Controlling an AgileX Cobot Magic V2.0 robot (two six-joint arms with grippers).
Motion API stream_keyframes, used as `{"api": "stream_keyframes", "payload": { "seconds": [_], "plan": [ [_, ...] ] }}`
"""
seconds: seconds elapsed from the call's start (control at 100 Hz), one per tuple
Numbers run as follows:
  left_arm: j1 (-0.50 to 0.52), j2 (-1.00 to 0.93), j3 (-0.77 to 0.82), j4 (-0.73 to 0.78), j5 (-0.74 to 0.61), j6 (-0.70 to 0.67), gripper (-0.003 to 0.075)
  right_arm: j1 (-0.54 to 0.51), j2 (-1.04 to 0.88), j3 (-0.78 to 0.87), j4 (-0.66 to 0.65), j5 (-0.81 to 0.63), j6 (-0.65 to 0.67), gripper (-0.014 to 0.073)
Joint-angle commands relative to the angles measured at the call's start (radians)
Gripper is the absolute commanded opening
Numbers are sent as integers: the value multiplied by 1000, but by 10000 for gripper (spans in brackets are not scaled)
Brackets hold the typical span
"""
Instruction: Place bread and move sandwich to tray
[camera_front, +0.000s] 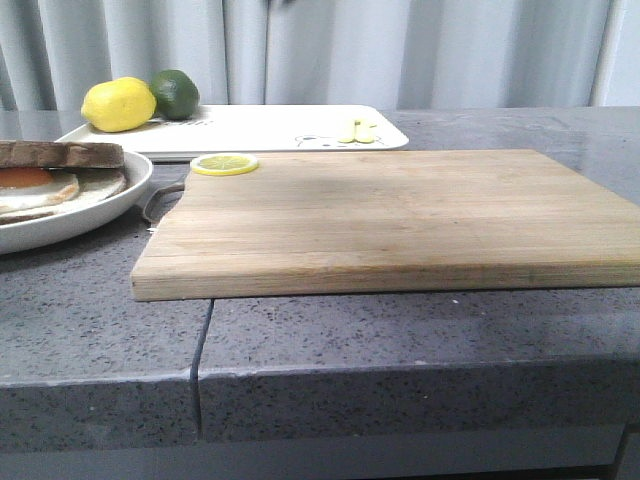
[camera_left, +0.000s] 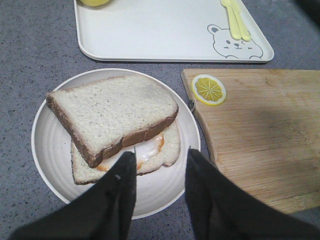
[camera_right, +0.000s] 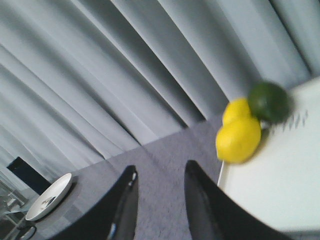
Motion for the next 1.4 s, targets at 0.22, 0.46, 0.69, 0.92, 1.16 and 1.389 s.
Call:
{"api": "stream_keyframes", "payload": {
  "seconds": [0.22,0.46,0.69,0.92,1.16,1.389],
  "plan": [
    [-7,-1,-34,-29,-52,4,223,-162,-440,113,-31,163,-607,259],
    [-7,-1,-34,-29,-52,4,222,-371,-804,386,-11,272,-753,258],
    [-7,-1,-34,-29,-55,4,222,-475,-1142,676,-6,284,-791,256],
    [-7,-3,-34,-29,-74,4,222,-488,-1294,902,117,273,-840,256],
    [-7,-5,-34,-18,-79,4,222,-488,-1293,1028,226,196,-910,256],
    [-7,-5,-34,28,-48,4,222,-488,-1293,1027,226,146,-910,256]
  ]
}}
